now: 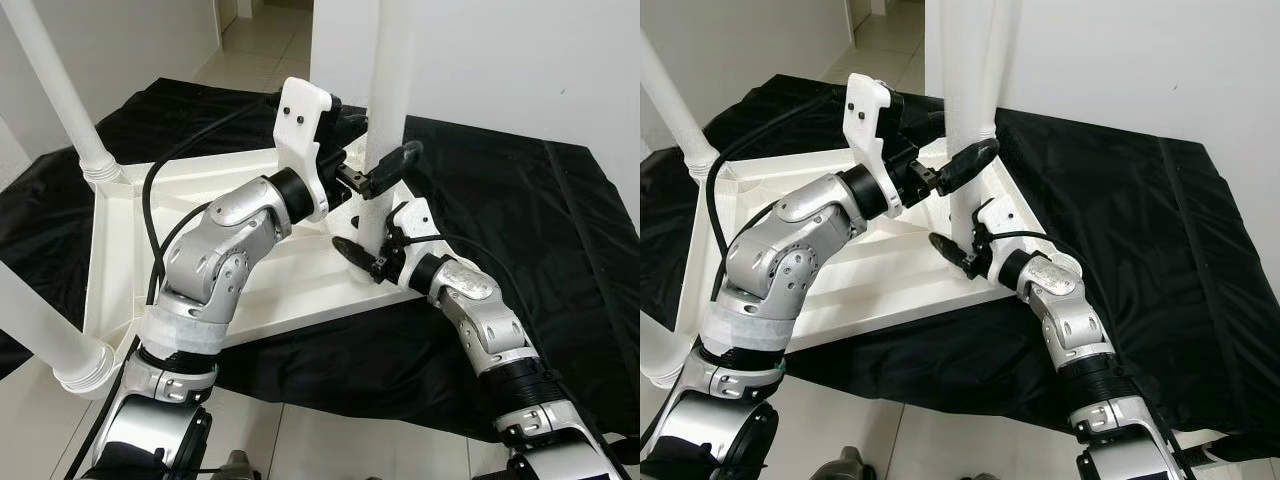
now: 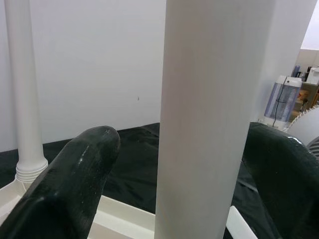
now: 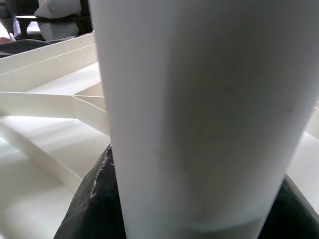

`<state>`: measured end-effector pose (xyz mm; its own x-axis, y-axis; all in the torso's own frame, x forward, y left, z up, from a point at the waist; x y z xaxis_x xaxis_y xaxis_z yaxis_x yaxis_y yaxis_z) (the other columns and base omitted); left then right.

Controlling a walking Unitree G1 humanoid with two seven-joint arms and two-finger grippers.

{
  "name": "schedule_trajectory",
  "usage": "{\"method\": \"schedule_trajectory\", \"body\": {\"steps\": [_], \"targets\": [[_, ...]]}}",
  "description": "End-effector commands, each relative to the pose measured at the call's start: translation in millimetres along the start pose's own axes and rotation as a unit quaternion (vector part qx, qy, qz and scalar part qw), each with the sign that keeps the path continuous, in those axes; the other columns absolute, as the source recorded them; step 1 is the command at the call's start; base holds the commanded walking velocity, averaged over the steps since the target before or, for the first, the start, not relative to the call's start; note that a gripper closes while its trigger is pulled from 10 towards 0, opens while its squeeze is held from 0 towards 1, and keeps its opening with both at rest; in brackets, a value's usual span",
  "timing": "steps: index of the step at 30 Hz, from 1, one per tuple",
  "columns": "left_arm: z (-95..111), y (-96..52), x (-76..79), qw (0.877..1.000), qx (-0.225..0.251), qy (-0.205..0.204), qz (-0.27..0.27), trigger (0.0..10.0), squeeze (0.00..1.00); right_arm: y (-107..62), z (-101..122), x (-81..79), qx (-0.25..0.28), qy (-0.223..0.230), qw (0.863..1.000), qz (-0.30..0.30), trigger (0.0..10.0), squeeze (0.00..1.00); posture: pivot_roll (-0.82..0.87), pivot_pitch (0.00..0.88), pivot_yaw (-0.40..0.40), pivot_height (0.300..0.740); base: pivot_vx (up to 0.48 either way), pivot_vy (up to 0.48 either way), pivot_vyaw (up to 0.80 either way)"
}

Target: Building children table

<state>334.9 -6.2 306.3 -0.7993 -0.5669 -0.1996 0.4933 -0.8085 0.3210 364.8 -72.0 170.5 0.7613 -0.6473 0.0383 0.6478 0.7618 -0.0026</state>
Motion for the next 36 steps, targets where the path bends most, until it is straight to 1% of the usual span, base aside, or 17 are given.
{"method": "schedule_trajectory", "body": {"steps": [1, 2, 7, 8, 9, 12, 13, 15, 16, 22, 29, 31, 32, 34, 35, 36], "targets": [[8.1, 4.3, 10.8, 0.999, 0.013, 0.015, -0.043, 10.0, 0.0, -1.9, -0.8, -1.7, -0.007, -0.017, 1.0, 0.01, 10.0, 0.0, 0.16, 0.004, -0.055, 0.74, 0.0, 0.0, 0.0], [7.1, 5.4, 14.5, 0.998, 0.009, 0.017, -0.054, 10.0, 0.0, -2.9, -2.0, -2.5, -0.011, -0.021, 1.0, 0.015, 10.0, 0.0, 0.16, 0.004, -0.053, 0.74, 0.0, 0.0, 0.0], [6.7, 5.3, 17.9, 0.998, 0.008, 0.013, -0.064, 10.0, 0.0, -3.9, -2.0, -3.2, -0.012, -0.022, 1.0, 0.017, 10.0, 0.0, 0.16, 0.005, -0.051, 0.74, 0.0, 0.0, 0.0], [5.7, 4.7, 19.3, 0.998, 0.006, 0.013, -0.067, 9.6, 0.0, -4.5, -1.9, -4.2, -0.013, -0.024, 0.999, 0.018, 10.0, 0.0, 0.16, 0.005, -0.049, 0.74, 0.0, 0.0, 0.0], [4.3, 3.9, 20.9, 0.997, 0.004, 0.011, -0.072, 0.0, 0.0, -4.6, -1.7, -3.9, -0.013, -0.027, 0.999, 0.018, 10.0, 0.0, 0.16, 0.005, -0.047, 0.74, 0.0, 0.0, 0.0], [3.5, 3.1, 23.4, 0.997, 0.003, 0.008, -0.079, 0.0, 0.0, -4.9, -0.8, -3.2, -0.014, -0.03, 0.999, 0.018, 10.0, 0.0, 0.16, 0.003, -0.045, 0.74, 0.0, 0.0, 0.0], [3.5, 2.1, 27.5, 0.996, 0.003, 0.005, -0.089, 0.0, 0.0, -6.0, 0.2, -3.0, -0.014, -0.034, 0.999, 0.019, 10.0, 0.0, 0.15, 0.0, -0.047, 0.74, 0.0, 0.0, 0.0], [3.5, 2.1, 27.5, 0.996, 0.003, 0.005, -0.089, 0.0, 0.0, -6.0, 0.2, -3.0, -0.014, -0.034, 0.999, 0.019, 10.0, 0.0, 0.15, 0.0, -0.047, 0.74, 0.0, 0.0, 0.0], [3.5, 2.0, 30.6, 0.995, 0.003, 0.005, -0.099, 0.0, 0.0, -7.2, 2.6, -2.6, -0.015, -0.043, 0.999, 0.022, 10.0, 0.0, 0.15, 0.0, -0.052, 0.74, 0.0, 0.0, 0.0], [4.5, 2.2, 31.0, 0.995, 0.005, 0.006, -0.104, 0.0, 0.0, -7.7, 4.5, -2.2, -0.016, -0.052, 0.998, 0.026, 10.0, 0.0, 0.15, 0.0, -0.052, 0.74, 0.0, 0.0, 0.0], [6.0, 1.4, 36.0, 0.993, 0.008, 0.004, -0.118, 0.0, 0.0, -7.1, 6.0, -1.5, -0.019, -0.062, 0.997, 0.034, 10.0, 0.0, 0.16, 0.007, -0.044, 0.74, 0.0, 0.0, 0.0], [5.7, 1.7, 34.5, 0.993, 0.001, 0.012, -0.114, 0.0, 0.0, -4.8, 5.8, -3.2, -0.018, -0.06, 0.997, 0.033, 10.0, 0.0, 0.16, 0.011, -0.047, 0.74, 0.0, 0.0, 0.0], [6.4, 1.8, 33.3, 0.994, -0.001, 0.017, -0.11, 10.0, 0.0, -4.1, 6.8, -3.6, -0.017, -0.058, 0.998, 0.032, 10.0, 0.0, 0.17, 0.016, -0.047, 0.74, 0.0, 0.0, 0.0], [6.4, 3.1, 29.5, 0.995, -0.008, 0.026, -0.098, 10.0, 0.0, -2.4, 8.3, -3.6, -0.015, -0.052, 0.998, 0.028, 10.0, 0.0, 0.17, 0.016, -0.047, 0.74, 0.0, 0.0, 0.0], [6.9, 5.3, 21.2, 0.997, -0.015, 0.02, -0.069, 10.0, 0.0, -0.2, 12.0, -4.1, -0.004, -0.037, 0.999, 0.026, 10.0, 0.44, 0.17, 0.018, -0.046, 0.74, 0.0, 0.0, 0.0], [7.0, 5.7, 19.2, 0.998, -0.017, 0.018, -0.063, 10.0, 0.0, 0.3, 12.9, -4.2, -0.001, -0.034, 0.999, 0.026, 10.0, 0.44, 0.17, 0.018, -0.046, 0.74, 0.0, 0.0, 0.0]]}}
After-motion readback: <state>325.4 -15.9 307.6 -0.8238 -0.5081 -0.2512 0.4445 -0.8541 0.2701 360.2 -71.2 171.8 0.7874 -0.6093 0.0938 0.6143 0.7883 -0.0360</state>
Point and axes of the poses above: a point about 5 cm out from each wrist's last joint towards the gripper, its own y axis pointing out of the wrist towards the gripper, its own z axis along the axis of the wrist's last joint, x = y × z, the point moved 6 cm from there along y, pointing out of the wrist towards the gripper, and after that the axes turned 10 degrees about y, right-handed, at the moved point
